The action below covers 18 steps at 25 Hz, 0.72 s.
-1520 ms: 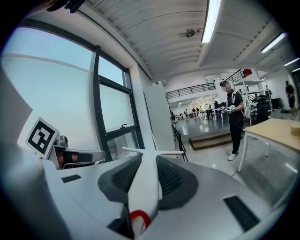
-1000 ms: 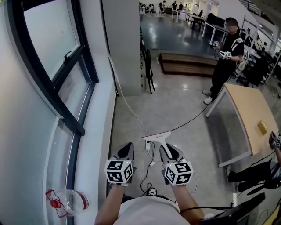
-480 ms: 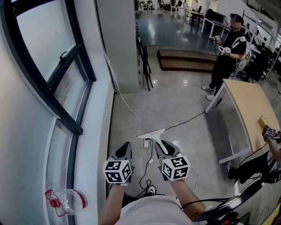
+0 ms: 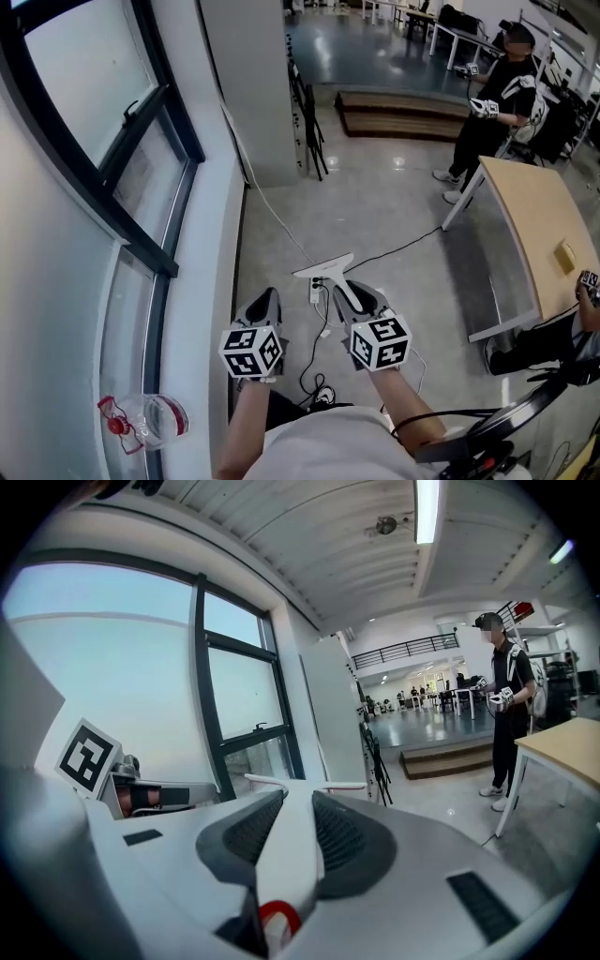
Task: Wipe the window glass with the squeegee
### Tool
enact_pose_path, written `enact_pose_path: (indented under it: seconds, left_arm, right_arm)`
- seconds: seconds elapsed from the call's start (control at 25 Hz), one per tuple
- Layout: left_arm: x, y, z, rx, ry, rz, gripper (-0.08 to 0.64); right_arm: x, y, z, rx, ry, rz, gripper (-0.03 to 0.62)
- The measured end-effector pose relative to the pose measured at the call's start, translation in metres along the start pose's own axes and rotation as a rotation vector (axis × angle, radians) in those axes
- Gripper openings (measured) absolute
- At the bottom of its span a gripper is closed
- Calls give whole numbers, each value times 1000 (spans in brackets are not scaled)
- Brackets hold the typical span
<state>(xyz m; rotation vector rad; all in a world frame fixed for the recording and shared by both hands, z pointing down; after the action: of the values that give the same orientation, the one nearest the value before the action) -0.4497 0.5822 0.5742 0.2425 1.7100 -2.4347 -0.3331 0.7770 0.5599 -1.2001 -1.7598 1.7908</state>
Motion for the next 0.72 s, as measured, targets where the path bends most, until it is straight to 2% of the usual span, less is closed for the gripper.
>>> enact_pose_path:
  seconds: [0.24, 0.4, 0.72]
  left_arm:
    - [-3, 17, 31, -17, 35, 7, -2]
    - [-15, 35, 73, 0, 56, -7, -2]
    - [-64, 76, 155, 18, 40, -18, -2]
  right_arm:
    - [-20, 16, -1, 9, -22, -37, 91]
    - [-56, 26, 3, 17, -30, -41, 91]
    - [-149, 60, 17, 21, -48, -55, 91]
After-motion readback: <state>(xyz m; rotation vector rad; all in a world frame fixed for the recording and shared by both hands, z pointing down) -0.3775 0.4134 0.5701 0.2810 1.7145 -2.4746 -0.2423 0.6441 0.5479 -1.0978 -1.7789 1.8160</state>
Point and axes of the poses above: the fingertips, and each gripper's own axes: x backward along the fingers, z to its left, y out of its top, the point moved 9 cm from there along x, backward along the fingers, and after that the axes turned 9 degrees about -y, right-handed, at the moved point
